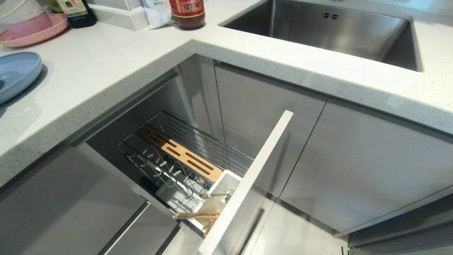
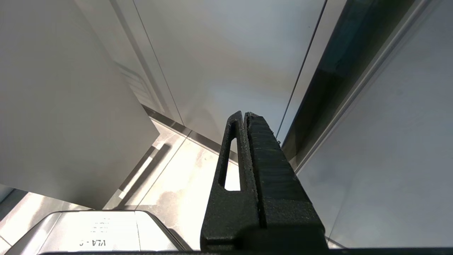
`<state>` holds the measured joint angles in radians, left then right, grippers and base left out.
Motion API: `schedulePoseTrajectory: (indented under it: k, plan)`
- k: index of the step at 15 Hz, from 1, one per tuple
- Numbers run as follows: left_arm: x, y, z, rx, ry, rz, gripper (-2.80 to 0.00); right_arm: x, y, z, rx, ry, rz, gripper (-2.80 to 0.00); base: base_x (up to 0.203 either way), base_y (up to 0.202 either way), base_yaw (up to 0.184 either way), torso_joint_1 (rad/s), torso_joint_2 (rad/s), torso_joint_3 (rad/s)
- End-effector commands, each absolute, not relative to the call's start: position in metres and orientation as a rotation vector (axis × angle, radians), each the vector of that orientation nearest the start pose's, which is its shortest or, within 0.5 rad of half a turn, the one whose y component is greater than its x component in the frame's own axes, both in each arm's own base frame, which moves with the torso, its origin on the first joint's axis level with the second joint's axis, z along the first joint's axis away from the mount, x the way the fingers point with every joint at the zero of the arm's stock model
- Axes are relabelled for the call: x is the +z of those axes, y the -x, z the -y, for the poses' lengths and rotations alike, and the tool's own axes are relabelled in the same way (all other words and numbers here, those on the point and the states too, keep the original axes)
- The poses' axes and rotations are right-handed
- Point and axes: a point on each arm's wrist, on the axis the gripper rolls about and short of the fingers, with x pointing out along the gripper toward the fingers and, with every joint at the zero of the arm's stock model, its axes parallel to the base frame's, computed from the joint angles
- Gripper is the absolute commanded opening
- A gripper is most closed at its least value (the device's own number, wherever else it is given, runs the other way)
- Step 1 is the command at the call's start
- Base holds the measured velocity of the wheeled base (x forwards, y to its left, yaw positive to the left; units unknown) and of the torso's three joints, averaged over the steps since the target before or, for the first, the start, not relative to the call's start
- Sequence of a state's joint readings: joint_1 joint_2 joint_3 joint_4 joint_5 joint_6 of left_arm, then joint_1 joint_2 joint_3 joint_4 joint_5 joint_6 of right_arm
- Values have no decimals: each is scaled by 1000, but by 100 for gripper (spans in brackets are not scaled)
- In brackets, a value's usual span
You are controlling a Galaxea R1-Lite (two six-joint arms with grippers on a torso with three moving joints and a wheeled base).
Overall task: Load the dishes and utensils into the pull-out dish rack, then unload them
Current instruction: Take the bowl out of the cupboard
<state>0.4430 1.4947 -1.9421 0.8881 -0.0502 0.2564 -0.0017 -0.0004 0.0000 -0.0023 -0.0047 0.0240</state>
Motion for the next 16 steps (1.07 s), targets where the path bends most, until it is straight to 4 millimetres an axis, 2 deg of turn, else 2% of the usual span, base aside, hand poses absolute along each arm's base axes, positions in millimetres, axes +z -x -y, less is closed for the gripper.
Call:
schedulePoseTrajectory:
  k: [1, 9, 13, 16]
  plan:
    - [398, -177, -83, 325, -140, -483, 0, 75, 23, 0, -6, -24, 5, -280, 0, 0, 0, 0, 0, 0]
    - [404, -169, -79, 328, -143, -444, 0, 75, 23, 0, -6, -25, 4, -280, 0, 0, 0, 0, 0, 0]
    - [417, -152, -71, 346, -140, -353, 0, 75, 23, 0, -6, -24, 5, -280, 0, 0, 0, 0, 0, 0]
    - [433, -131, -61, 370, -87, -208, 0, 75, 23, 0, -6, -25, 5, -280, 0, 0, 0, 0, 0, 0]
